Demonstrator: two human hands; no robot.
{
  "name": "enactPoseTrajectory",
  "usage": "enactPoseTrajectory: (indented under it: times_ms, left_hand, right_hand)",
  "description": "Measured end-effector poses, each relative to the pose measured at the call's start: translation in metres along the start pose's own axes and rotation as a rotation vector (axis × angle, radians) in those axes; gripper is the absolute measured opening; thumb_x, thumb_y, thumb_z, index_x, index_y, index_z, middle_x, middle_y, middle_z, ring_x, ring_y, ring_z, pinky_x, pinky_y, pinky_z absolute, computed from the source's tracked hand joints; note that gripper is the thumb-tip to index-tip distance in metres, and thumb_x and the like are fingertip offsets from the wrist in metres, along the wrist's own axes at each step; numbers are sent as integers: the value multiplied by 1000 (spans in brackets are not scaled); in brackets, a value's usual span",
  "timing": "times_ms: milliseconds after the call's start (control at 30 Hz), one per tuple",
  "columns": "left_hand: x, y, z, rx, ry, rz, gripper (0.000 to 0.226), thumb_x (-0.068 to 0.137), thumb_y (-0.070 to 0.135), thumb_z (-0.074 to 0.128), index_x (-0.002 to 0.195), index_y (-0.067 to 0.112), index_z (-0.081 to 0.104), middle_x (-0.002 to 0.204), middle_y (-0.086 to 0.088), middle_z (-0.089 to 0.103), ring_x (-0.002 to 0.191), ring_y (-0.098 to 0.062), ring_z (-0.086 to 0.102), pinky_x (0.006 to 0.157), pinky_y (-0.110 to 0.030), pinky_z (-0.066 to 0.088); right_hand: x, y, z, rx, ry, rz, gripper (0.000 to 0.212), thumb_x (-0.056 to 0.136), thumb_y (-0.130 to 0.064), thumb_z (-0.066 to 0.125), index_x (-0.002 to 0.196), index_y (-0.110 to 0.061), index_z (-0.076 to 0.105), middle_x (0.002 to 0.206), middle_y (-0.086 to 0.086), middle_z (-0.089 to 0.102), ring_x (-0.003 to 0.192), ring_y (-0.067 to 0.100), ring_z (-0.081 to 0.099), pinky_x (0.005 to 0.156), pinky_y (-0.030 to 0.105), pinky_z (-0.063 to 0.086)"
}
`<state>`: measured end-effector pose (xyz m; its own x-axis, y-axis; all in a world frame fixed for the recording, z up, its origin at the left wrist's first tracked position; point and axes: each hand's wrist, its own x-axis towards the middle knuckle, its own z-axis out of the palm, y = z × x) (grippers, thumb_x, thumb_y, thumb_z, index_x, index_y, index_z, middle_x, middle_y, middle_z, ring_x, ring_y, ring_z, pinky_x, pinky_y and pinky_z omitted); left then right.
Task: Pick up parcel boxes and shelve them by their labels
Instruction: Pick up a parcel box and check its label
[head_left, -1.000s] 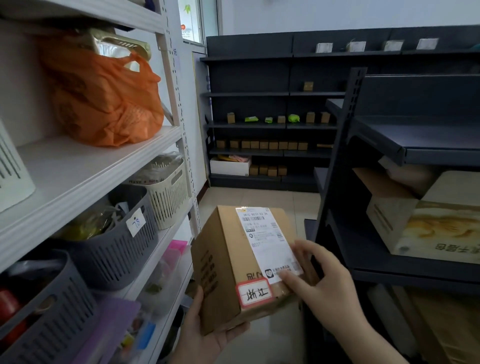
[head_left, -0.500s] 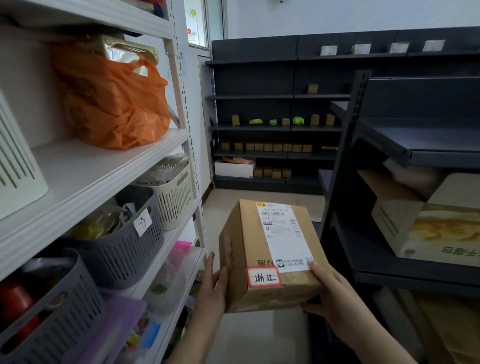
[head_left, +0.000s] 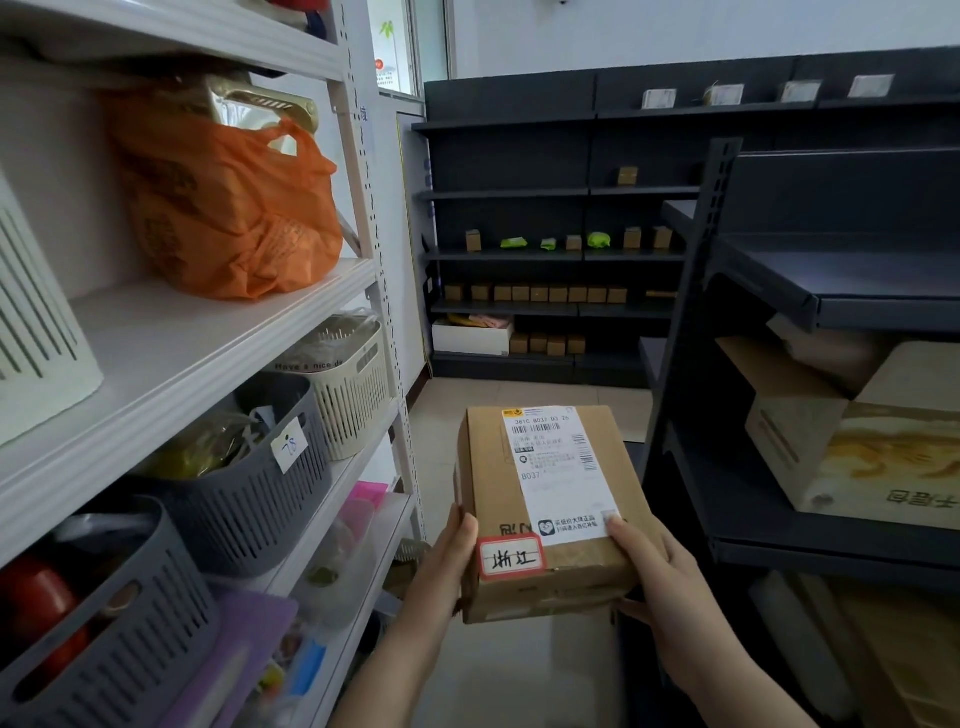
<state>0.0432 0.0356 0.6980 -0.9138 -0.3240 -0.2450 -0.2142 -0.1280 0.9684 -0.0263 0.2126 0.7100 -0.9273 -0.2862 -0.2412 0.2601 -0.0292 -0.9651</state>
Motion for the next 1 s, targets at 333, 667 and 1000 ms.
enactPoseTrajectory:
  times_ms: [333, 667, 1000]
  left_hand:
    - [5, 1, -6, -43, 35, -58, 48, 80, 59, 47, 119, 33, 59, 106, -4, 73, 111, -25, 61, 101, -50, 44]
    - [5, 9, -1, -28, 112, 83, 30, 93, 36, 37, 107, 27, 61, 91, -4, 74, 88, -19, 69, 78, -31, 55]
    - [-1, 13, 1, -21, 43, 152, 45, 88, 12, 52, 127, 32, 41, 100, 10, 65, 76, -1, 69, 67, -17, 56]
  right_hand:
    - [-5, 2, 5, 1, 15, -76, 24, 81, -32, 65, 104, -38, 63, 107, -3, 70, 102, 20, 64, 95, 45, 50]
    - [-6, 9, 11, 8, -1, -117, 52, 79, -34, 67, 129, -34, 51, 115, -4, 67, 105, 19, 64, 96, 43, 50]
    - [-11, 0, 12, -36, -13, -196, 50, 83, -30, 64, 131, -32, 49, 117, -7, 66, 106, 12, 62, 91, 32, 52]
